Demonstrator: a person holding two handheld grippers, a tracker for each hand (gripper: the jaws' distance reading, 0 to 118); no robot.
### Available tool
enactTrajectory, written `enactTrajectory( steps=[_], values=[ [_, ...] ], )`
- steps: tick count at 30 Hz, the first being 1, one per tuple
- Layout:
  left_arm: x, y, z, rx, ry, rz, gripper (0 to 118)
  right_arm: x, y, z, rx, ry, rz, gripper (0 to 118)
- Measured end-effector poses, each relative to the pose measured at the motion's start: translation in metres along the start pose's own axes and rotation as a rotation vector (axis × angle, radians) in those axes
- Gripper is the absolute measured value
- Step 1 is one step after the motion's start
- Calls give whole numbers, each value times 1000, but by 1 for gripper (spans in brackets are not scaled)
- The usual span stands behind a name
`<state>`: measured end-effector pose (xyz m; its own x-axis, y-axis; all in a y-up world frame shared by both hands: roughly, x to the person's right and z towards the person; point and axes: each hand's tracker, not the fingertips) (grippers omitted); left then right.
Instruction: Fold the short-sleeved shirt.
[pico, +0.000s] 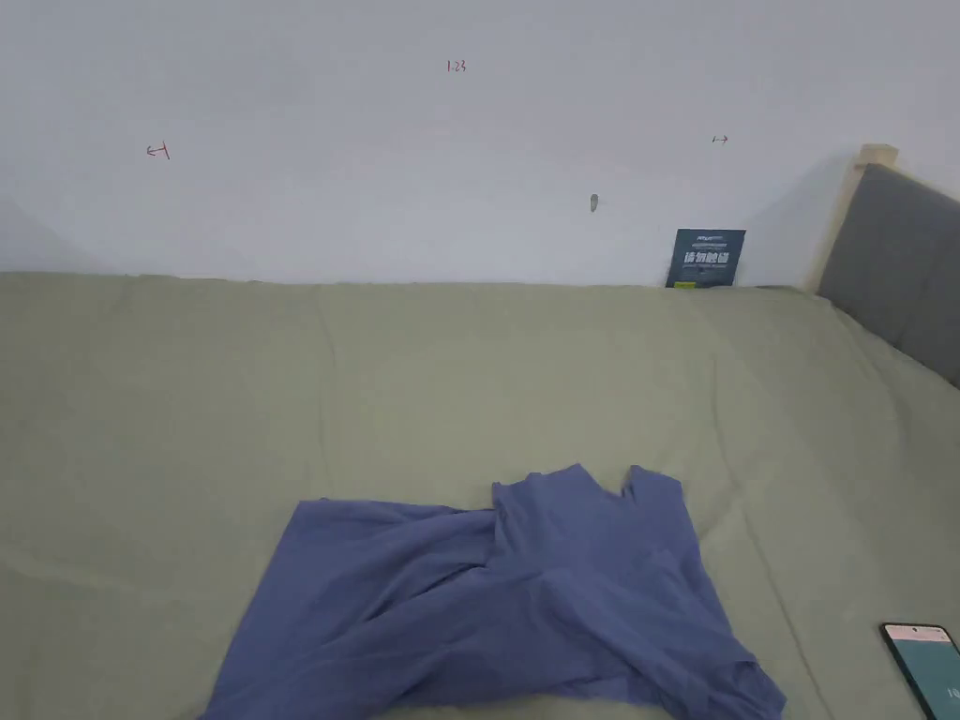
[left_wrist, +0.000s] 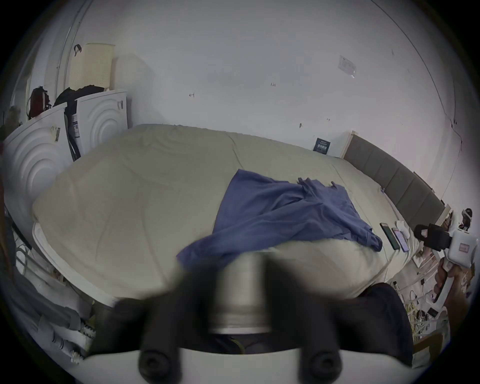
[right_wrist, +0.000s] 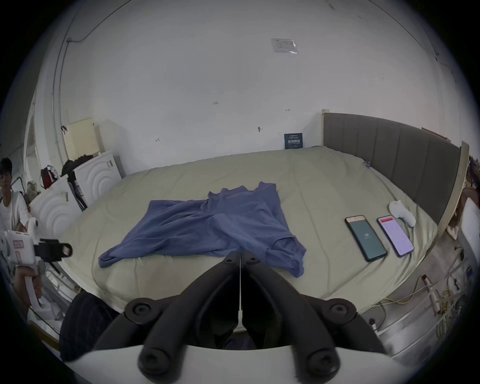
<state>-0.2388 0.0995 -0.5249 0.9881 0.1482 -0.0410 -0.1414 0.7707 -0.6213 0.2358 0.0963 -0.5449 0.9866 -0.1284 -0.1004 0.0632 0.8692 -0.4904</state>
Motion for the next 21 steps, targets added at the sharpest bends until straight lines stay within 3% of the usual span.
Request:
enactTrajectory(
  steps=[14, 15, 17, 19, 21],
  values=[
    [-11, 4, -26, -23, 24, 0, 7, -8, 6, -10, -11, 22, 45, 2],
    [-16, 5, -36, -64, 16, -23, 26, -9, 6, -10, -10, 26, 47, 2],
    [-36, 2, -64, -166, 28, -32, 117, -11, 7, -12, -12, 31, 44, 2],
    [-50, 7, -77, -128, 11, -74, 118, -12, 8, -14, -14, 35, 43, 2],
    [-63, 2, -112, -249, 45, -52, 118, -12, 9, -14, -16, 34, 43, 2]
  ],
)
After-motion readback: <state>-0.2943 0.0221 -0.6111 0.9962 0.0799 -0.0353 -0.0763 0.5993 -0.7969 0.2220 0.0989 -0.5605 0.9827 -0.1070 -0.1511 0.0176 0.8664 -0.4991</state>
